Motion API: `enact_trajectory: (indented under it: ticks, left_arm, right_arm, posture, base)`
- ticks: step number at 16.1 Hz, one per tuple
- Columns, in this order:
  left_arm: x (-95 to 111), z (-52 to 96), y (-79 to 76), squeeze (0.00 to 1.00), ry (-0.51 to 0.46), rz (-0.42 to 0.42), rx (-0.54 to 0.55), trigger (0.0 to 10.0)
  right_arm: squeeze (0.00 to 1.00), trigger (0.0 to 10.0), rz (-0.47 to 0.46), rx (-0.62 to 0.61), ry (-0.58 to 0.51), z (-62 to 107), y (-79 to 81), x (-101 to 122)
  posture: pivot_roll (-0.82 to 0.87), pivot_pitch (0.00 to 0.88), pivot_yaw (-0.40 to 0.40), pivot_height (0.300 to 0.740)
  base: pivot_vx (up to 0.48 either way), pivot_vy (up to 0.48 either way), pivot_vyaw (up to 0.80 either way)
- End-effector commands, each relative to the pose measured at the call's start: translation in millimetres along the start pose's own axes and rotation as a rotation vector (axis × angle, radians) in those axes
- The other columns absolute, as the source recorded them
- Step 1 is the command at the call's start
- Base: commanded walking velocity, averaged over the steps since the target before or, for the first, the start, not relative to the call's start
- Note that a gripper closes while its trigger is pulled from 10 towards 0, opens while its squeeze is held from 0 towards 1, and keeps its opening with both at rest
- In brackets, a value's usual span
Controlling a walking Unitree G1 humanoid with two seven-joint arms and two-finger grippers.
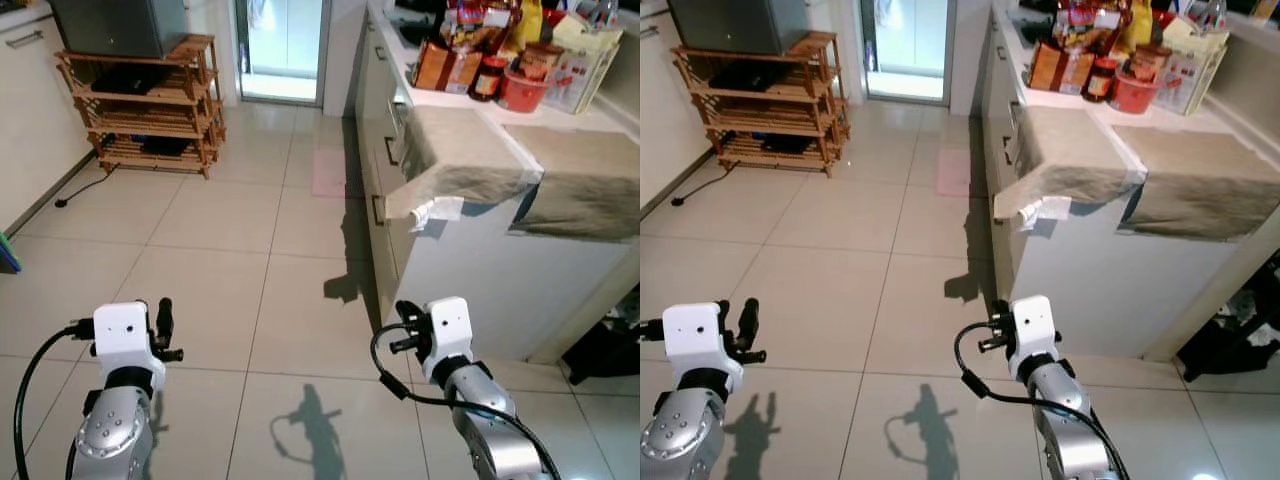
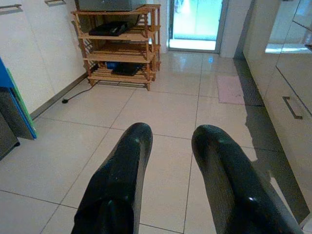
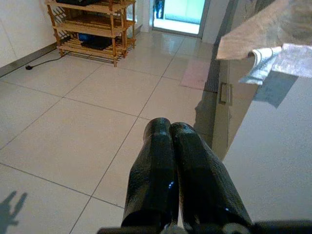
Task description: Setting the table
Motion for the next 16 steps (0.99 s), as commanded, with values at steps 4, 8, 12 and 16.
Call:
enact_trajectory:
  ticks: [4, 8, 12, 16]
  left_arm:
    - [1, -1.8, -8.8, 0.0, -0.012, -0.004, -0.018, 10.0]
    - [2, -2.9, -7.8, 0.0, -0.013, -0.009, -0.014, 10.0]
    - [1, -2.8, -8.3, 0.0, -0.011, -0.012, -0.015, 10.0]
    - [-2, -6.5, -0.8, 0.0, 0.012, -0.079, 0.039, 10.0]
  right_arm:
    - [0.0, 10.0, 0.012, 0.01, -0.036, -4.7, -4.3, 11]
    - [0.0, 10.0, -0.023, 0.041, -0.053, -4.7, 1.0, 14]
    - [0.0, 10.0, -0.01, 0.031, -0.052, -5.2, -0.9, 14]
    - [0.0, 10.0, -0.013, 0.032, -0.045, -5.5, -0.8, 13]
  posture:
    - [0.04, 0.0, -0.052, 0.732]
    - [0.05, 0.0, -0.05, 0.732]
    - [0.05, 0.0, -0.049, 0.732]
    - [0.04, 0.0, -0.048, 0.732]
  base:
    - [0.0, 0.0, 0.0]
    - [0.0, 0.0, 0.0]
    - [0.0, 0.0, 0.0]
    - [0.0, 0.0, 0.0]
Point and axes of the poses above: a point about 5 cm out from each wrist's last joint towards the gripper, its own z axis pointing back from the gripper into the wrist, its own x axis along the axis of the wrist's last joint, y = z × x, the point moved 4 cm from there along -z, pointing out of the wrist towards the gripper, and after that the axes turned 15 degrees about z, right-handed, at the moved point
